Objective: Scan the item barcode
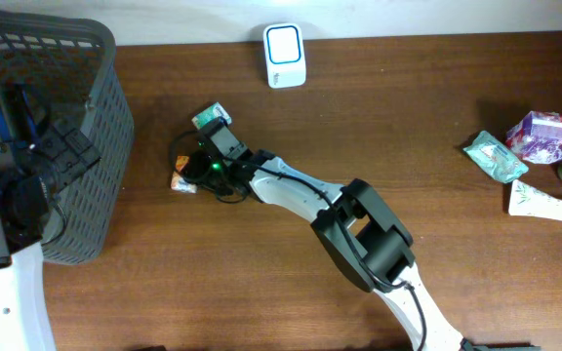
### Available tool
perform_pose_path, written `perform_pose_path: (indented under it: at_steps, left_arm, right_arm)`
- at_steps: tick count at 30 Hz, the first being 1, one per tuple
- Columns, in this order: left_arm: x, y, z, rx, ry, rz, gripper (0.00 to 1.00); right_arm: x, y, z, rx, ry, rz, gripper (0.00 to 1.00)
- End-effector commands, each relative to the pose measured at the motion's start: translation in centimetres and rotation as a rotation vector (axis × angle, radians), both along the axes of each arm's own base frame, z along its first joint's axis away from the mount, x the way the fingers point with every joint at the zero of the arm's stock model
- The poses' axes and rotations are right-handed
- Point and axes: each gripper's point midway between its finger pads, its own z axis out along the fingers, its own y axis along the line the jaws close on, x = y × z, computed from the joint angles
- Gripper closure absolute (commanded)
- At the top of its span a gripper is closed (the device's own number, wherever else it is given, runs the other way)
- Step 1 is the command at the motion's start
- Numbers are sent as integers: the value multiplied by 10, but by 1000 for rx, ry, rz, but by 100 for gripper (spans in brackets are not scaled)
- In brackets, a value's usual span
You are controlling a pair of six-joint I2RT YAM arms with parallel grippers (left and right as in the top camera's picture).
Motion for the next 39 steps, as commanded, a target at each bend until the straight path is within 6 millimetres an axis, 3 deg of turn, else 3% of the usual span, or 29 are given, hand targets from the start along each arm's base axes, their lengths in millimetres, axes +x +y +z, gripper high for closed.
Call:
perform_pose_path:
  at_steps: [1,3,6,8,11,13,17,18,26,27,31,33,39]
  left_arm:
    - [-2,1,3,-4,-12,13,1]
    - [-2,1,3,-4,-12,13,1]
    - [-2,1,3,-4,-12,13,1]
    - [-2,1,3,-4,-12,13,1]
    - [-2,1,3,-4,-12,13,1]
    - [-2,1,3,-4,-12,13,1]
    - [-2,1,3,-4,-12,13,1]
    - [-2,1,3,-4,-12,13,1]
    - [-2,1,3,-4,-12,13,1]
    - [-2,1,3,-4,-12,13,1]
    - [-2,1,3,-4,-12,13,1]
    - [-2,1,3,-4,-12,13,1]
    - [-2,1,3,-4,-12,13,1]
  right_arm:
    - [1,0,-14,-17,22,-28,76]
    - [-4,2,-13,-3,33,0,92]
    - [-6,4,-8,13,5,80,96]
    - [2,-4,20,96,-4,156,96]
    - [4,-25,88,300,-150,446,96]
    - [1,-51,125,467,-203,597,96]
    - [4,-118,170,751,-208,739,96]
    - [12,-136,174,778,-193,719,96]
    - [65,-217,175,754,-224,530,96]
    - [78,-242,175,748,-231,473,96]
    - [97,-289,175,736,-253,378,96]
    - [102,-304,175,733,-257,346,96]
    - [99,-296,175,735,-253,362,96]
